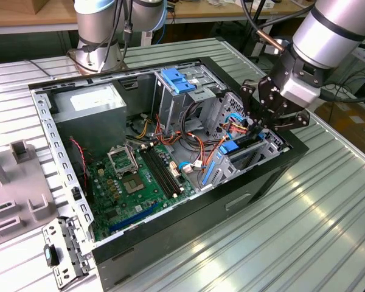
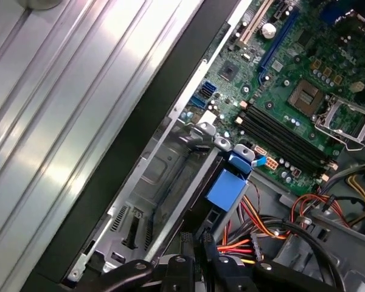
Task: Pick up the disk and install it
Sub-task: 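Insert the first disk wire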
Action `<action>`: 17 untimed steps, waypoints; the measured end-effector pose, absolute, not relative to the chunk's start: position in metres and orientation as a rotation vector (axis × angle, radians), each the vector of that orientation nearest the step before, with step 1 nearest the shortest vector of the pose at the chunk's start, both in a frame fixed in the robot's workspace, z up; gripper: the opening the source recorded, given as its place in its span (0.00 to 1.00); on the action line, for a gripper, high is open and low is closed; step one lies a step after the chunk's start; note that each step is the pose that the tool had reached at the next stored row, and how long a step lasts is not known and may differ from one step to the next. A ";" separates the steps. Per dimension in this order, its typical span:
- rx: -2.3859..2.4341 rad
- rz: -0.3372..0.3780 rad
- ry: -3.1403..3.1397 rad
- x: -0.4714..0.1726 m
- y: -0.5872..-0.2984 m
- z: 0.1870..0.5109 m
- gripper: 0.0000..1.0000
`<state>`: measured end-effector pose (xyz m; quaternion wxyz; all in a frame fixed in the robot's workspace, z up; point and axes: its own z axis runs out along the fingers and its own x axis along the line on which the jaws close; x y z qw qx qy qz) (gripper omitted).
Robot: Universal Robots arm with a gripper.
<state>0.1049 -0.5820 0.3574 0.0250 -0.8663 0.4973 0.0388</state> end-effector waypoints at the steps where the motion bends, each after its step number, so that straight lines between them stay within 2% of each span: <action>1: -2.669 0.120 1.555 0.105 -0.582 0.357 0.18; 17: -2.444 0.108 1.875 0.105 -0.582 0.354 0.18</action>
